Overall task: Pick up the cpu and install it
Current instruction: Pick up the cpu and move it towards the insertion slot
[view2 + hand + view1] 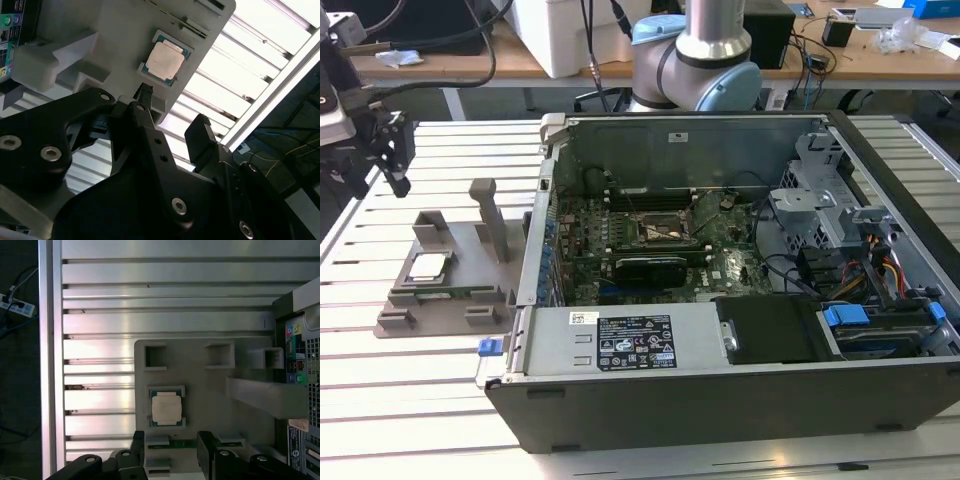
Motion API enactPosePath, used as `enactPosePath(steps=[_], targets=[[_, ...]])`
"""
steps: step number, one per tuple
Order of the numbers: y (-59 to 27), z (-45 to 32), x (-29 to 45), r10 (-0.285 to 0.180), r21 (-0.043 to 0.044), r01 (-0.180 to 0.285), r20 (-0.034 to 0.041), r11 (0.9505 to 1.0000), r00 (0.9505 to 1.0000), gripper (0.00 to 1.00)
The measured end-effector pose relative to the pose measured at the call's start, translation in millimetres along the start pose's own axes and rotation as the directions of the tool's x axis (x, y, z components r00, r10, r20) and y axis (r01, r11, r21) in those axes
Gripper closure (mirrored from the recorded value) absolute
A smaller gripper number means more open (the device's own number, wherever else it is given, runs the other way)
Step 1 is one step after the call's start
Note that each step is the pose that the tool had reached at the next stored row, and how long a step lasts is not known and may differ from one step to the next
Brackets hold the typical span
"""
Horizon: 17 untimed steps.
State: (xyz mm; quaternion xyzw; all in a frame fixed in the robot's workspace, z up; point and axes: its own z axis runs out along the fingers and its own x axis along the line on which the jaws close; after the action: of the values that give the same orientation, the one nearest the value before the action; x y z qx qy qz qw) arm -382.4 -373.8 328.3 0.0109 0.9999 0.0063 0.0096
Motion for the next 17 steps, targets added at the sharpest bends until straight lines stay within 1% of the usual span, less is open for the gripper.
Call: enactPosePath(steps=[4, 17], targets=[[-0.1, 8.1, 0.1, 0.0, 0.0001, 0.0, -0.0014, 1.0, 1.0, 0.46], [-0.4, 29.8, 0.6, 0.0, 0.0002, 0.0, -0.0056, 1.0, 1.0, 0.46]])
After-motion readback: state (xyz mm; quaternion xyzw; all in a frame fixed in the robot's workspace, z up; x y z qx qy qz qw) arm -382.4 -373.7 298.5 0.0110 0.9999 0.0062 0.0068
